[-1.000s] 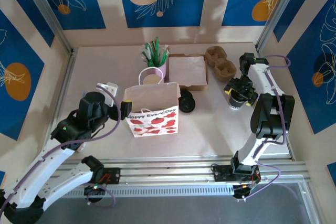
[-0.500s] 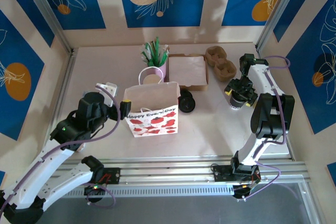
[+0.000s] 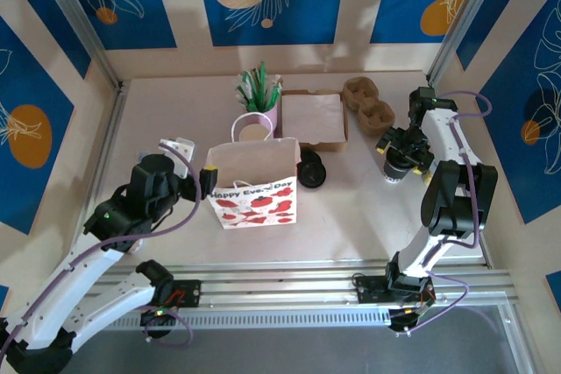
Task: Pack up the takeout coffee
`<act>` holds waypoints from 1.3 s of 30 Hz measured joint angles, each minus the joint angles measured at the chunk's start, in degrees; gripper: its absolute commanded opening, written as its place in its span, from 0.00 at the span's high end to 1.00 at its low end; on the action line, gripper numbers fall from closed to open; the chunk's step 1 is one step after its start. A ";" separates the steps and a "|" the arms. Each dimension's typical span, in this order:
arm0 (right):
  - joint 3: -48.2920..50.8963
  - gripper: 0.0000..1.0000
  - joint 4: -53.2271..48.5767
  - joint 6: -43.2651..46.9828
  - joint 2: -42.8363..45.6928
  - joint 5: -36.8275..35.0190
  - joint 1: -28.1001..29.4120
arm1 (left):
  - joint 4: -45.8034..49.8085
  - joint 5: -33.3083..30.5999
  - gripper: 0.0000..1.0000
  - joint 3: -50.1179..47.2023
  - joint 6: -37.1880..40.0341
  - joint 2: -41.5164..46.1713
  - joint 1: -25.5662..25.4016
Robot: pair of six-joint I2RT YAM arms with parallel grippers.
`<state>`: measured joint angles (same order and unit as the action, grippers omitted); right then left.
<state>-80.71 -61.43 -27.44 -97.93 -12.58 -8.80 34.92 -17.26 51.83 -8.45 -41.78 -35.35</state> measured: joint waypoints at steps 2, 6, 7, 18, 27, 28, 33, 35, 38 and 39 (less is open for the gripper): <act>0.00 0.00 0.26 0.63 -0.02 0.24 -0.09 | 0.00 -0.04 0.15 0.00 0.00 0.00 0.00; 0.00 0.00 0.52 1.95 -0.24 0.70 -0.09 | 0.00 -0.50 0.15 0.00 0.00 0.04 0.00; 0.00 0.00 0.61 2.16 -0.24 0.79 -0.09 | 0.00 -0.61 0.15 0.00 0.00 0.04 0.00; -0.22 0.03 0.81 5.18 -2.73 0.63 -0.13 | 0.00 -0.85 0.15 -0.04 0.02 0.04 0.00; -0.83 0.08 0.85 6.99 -3.67 -0.26 -0.04 | 0.00 -0.85 0.15 -0.04 0.02 0.00 0.00; -0.83 0.09 0.87 7.06 -3.67 -0.26 0.00 | 0.00 -0.85 0.15 -0.04 0.02 -0.04 0.00; -0.83 0.10 0.87 7.69 -3.67 -0.68 0.63 | 0.00 -0.87 0.15 -0.04 0.02 -0.55 0.00; -0.83 0.11 0.87 7.69 -3.67 -0.92 1.09 | 0.00 -0.90 0.15 -0.04 0.02 -0.70 0.00; -0.81 0.11 0.98 7.69 -3.67 -0.98 1.88 | 0.02 -1.07 0.15 -0.04 0.02 -0.70 0.00; -0.81 0.12 1.09 7.69 -3.54 -1.01 2.19 | 0.02 -1.11 0.15 -0.04 0.02 -0.70 0.00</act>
<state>-81.52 -60.34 -19.75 -101.47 -13.58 -6.61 34.94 -18.37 51.79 -8.43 -42.48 -35.35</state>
